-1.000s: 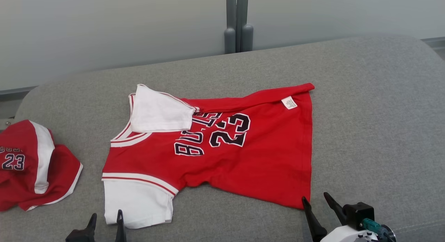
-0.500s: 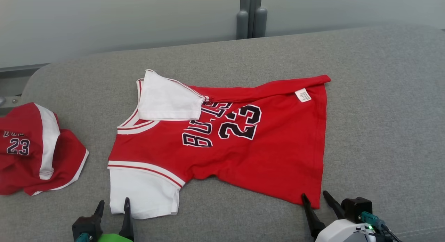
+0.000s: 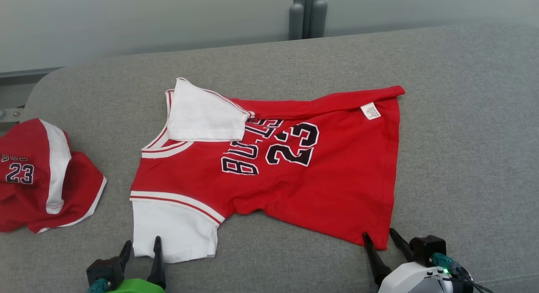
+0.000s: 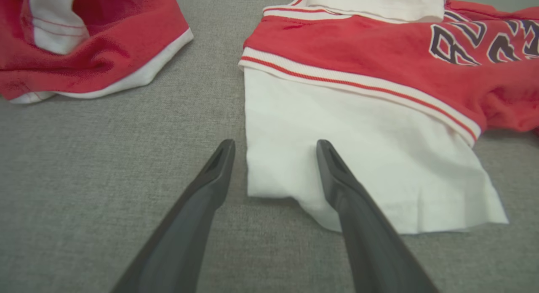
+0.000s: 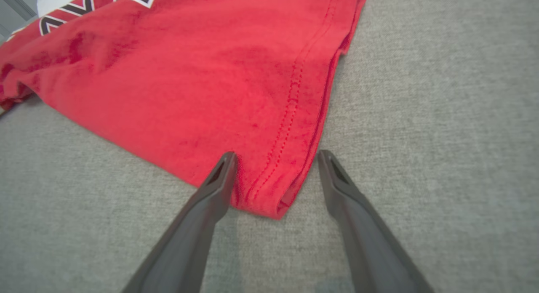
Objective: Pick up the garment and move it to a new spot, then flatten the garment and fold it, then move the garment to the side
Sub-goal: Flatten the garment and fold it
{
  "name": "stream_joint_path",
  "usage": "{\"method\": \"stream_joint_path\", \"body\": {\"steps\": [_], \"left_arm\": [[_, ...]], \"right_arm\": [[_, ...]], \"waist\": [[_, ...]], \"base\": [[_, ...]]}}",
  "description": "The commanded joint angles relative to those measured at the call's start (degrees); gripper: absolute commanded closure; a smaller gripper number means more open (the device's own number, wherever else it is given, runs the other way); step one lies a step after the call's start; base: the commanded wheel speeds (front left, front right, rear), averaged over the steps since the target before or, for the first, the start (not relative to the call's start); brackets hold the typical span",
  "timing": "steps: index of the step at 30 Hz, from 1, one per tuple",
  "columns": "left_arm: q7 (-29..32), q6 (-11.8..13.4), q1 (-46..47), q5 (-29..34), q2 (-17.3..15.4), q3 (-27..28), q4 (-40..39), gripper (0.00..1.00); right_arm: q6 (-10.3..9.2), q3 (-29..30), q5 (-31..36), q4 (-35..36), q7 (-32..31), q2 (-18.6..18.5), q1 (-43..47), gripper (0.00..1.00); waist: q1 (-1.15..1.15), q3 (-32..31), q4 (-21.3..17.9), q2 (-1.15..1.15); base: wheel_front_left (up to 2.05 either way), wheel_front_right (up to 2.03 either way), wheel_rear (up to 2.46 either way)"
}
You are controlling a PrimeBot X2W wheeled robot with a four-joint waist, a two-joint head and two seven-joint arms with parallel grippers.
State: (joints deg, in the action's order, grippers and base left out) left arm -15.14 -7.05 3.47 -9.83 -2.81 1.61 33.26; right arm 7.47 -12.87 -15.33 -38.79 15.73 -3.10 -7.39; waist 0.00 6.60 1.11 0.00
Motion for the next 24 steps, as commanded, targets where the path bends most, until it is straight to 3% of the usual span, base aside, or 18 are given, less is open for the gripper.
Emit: {"method": "stream_joint_path", "body": {"steps": [1, 18, 19, 20, 22, 24], "left_arm": [[0.0, -0.2, 1.0, -0.8, -0.2, -0.1, 0.9, 0.0], [0.0, -0.5, 1.1, -9.0, -0.2, -1.2, 4.0, 0.02], [0.0, -0.5, 0.9, -9.5, -0.2, -1.2, 3.7, 0.21], [0.0, -0.5, 0.7, -9.7, -0.2, -1.1, 3.5, 0.34], [0.0, -0.5, 0.3, -10.1, -0.2, -1.3, 3.0, 0.51], [0.0, -0.5, 0.0, -10.4, -0.2, -1.7, 2.4, 0.55]], "right_arm": [[0.04, -0.6, 0.6, -1.6, -1.1, 0.3, 0.2, 0.0], [0.03, -1.1, 0.6, 0.4, -1.0, 0.2, 0.6, 0.0], [0.03, -1.1, 0.5, 0.5, -1.0, 0.2, 0.7, 0.0], [0.03, -1.0, 0.5, 0.5, -1.0, 0.2, 0.7, 0.0], [0.03, -1.0, 0.5, 0.7, -0.9, 0.2, 0.8, 0.0], [0.04, -0.9, 0.5, 0.8, -0.9, 0.2, 0.9, 0.0]], "waist": [[0.0, 0.1, -0.2, 0.0], [0.0, 0.2, -1.6, 0.0], [0.0, 0.1, -1.6, 0.0], [0.0, 0.1, -1.5, 0.0], [0.0, -0.1, -1.4, 0.0], [0.0, -0.2, -1.3, 0.0]], "base": [[0.0, 0.0, 0.0], [0.0, 0.0, 0.0], [0.0, 0.0, 0.0], [0.0, 0.0, 0.0], [0.0, 0.0, 0.0], [0.0, 0.0, 0.0]]}}
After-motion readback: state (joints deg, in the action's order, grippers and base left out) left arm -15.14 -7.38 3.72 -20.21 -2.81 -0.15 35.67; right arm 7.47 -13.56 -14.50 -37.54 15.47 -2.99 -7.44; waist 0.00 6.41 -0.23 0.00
